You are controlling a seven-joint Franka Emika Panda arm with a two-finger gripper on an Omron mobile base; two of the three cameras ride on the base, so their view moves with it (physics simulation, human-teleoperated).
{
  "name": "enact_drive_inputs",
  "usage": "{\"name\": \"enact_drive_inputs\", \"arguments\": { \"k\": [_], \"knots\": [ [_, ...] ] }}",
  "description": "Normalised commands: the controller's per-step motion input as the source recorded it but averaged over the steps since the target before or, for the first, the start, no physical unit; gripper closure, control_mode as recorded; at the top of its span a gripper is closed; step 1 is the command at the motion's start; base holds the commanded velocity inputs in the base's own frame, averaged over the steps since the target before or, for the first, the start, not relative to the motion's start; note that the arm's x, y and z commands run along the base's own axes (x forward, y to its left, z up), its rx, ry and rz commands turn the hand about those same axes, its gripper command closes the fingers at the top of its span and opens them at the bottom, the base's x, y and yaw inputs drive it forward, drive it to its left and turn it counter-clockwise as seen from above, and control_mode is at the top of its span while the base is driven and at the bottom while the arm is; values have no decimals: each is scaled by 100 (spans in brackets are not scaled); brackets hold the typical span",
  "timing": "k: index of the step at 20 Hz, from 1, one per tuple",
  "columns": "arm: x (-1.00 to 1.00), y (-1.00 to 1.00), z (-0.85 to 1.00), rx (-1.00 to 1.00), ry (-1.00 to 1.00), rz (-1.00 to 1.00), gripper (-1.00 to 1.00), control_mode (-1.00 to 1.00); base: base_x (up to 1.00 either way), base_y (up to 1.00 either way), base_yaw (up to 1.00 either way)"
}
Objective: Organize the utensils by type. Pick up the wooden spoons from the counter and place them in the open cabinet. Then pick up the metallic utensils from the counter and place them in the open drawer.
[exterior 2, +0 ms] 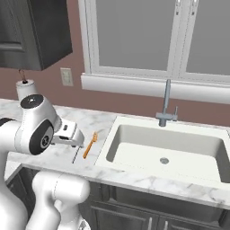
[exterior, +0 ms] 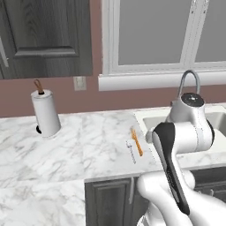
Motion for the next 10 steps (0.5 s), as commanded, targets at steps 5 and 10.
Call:
{"name": "enact_drive_inputs", "arguments": {
  "k": [5, 10],
  "knots": [
    [0, 0, 0, 0, 0, 0, -100, 100, 29, 4, 0],
    [0, 0, 0, 0, 0, 0, -100, 100, 12, 5, 0]
  ]
}}
